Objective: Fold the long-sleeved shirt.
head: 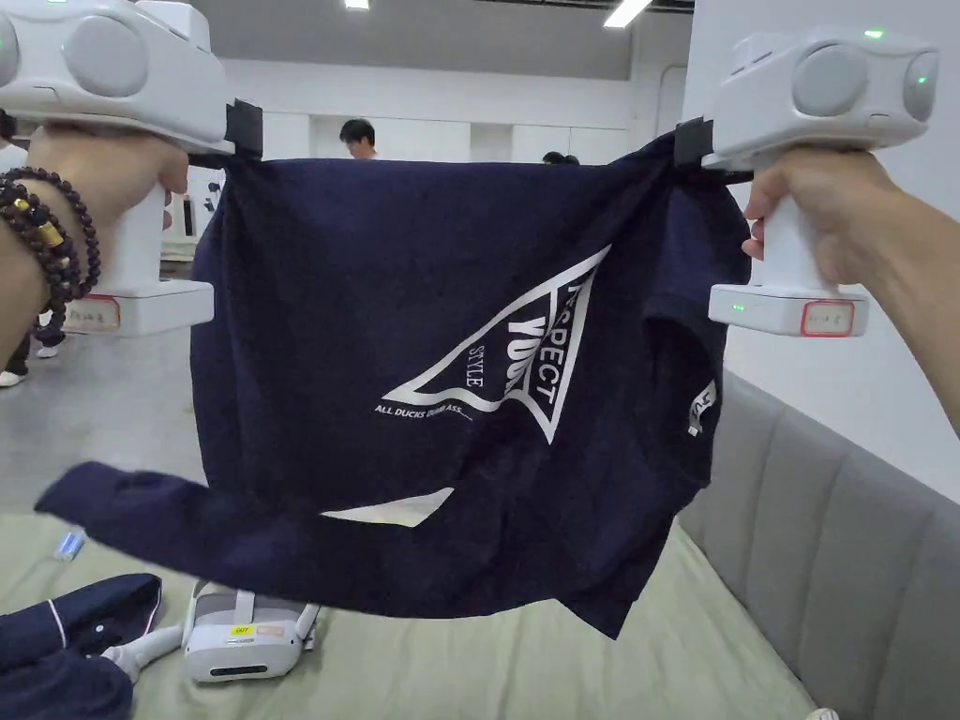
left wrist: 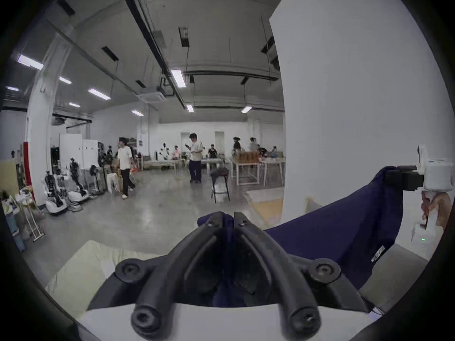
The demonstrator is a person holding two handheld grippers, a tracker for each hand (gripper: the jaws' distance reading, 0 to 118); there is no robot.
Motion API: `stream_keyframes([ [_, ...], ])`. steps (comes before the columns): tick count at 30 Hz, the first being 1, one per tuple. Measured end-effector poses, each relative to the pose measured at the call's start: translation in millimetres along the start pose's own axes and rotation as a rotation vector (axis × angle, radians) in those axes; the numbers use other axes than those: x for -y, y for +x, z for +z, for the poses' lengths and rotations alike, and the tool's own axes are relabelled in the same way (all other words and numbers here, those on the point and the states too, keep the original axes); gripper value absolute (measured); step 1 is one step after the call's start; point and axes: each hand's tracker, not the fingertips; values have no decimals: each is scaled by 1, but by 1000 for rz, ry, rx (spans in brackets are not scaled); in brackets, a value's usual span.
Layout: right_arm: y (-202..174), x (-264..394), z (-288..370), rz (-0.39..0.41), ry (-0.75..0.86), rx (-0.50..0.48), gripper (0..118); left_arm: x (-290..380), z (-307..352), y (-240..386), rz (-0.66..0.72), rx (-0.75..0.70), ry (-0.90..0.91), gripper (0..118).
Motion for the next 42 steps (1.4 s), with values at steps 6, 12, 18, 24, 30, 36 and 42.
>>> stream_keyframes([
  [6, 1, -6, -12, -40, 26, 0, 6, -15, 17, 7, 21, -17, 55, 9],
  [12, 3, 47, -22, -48, -6, 2, 6, 14, 17, 9, 13, 1, 33, 9],
  [18, 8, 174, -32, -50, -207, 2, 6, 146, -3, 11, 21, 22, -144, 9],
  [24, 13, 314, -43, -89, -383, -8, 6, 296, 1, 24, 10, 28, -345, 9],
  [30, 10, 338, 13, -92, -391, -48, 6, 322, 55, 28, 62, 20, -350, 9],
  [36, 0, 372, 151, 39, -359, -147, 6, 361, 181, 41, 43, -26, -385, 9],
  [42, 0, 485, 271, -30, -674, -237, 6, 479, 297, 41, 96, -55, -681, 9],
])
